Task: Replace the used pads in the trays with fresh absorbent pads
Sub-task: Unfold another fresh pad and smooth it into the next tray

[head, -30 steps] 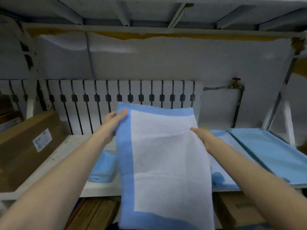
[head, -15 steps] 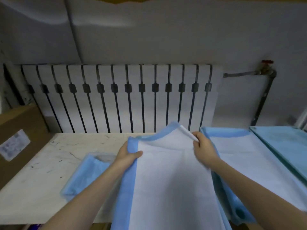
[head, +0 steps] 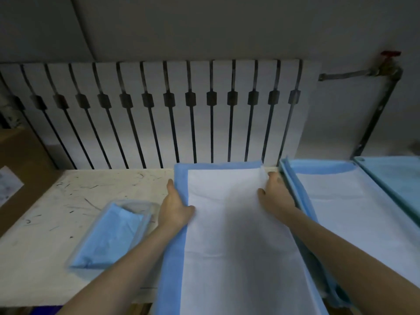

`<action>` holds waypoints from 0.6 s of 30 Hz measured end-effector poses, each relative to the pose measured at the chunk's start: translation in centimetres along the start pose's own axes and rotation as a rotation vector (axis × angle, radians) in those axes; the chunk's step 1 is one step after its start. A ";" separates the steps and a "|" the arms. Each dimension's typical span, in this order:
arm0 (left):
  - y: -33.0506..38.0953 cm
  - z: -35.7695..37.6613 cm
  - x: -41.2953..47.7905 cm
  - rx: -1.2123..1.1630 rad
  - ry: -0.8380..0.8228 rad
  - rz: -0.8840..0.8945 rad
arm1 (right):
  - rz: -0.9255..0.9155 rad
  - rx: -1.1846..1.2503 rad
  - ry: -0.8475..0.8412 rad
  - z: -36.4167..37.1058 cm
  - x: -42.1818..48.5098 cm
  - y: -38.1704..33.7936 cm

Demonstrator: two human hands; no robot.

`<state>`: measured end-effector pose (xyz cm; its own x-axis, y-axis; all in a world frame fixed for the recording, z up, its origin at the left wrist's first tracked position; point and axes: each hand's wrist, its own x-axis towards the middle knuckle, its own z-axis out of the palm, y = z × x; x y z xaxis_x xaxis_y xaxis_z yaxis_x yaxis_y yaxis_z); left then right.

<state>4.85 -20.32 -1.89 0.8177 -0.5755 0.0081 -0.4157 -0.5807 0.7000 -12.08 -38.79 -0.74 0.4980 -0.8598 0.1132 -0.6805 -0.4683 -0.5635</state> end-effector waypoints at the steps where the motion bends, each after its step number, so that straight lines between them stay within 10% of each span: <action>1: 0.1 -0.1 -0.3 0.022 -0.009 -0.023 | 0.011 -0.011 -0.015 -0.1 -0.4 -0.1; 18: -1.4 -2.8 -14.8 0.192 -0.216 -0.089 | 0.003 -0.262 -0.462 -4.3 -16.3 3.3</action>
<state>-5.58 -9.36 -1.06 0.7593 -0.6148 -0.2133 -0.4310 -0.7207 0.5429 -24.72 -27.21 -0.89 0.6409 -0.7093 -0.2936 -0.7640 -0.5523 -0.3336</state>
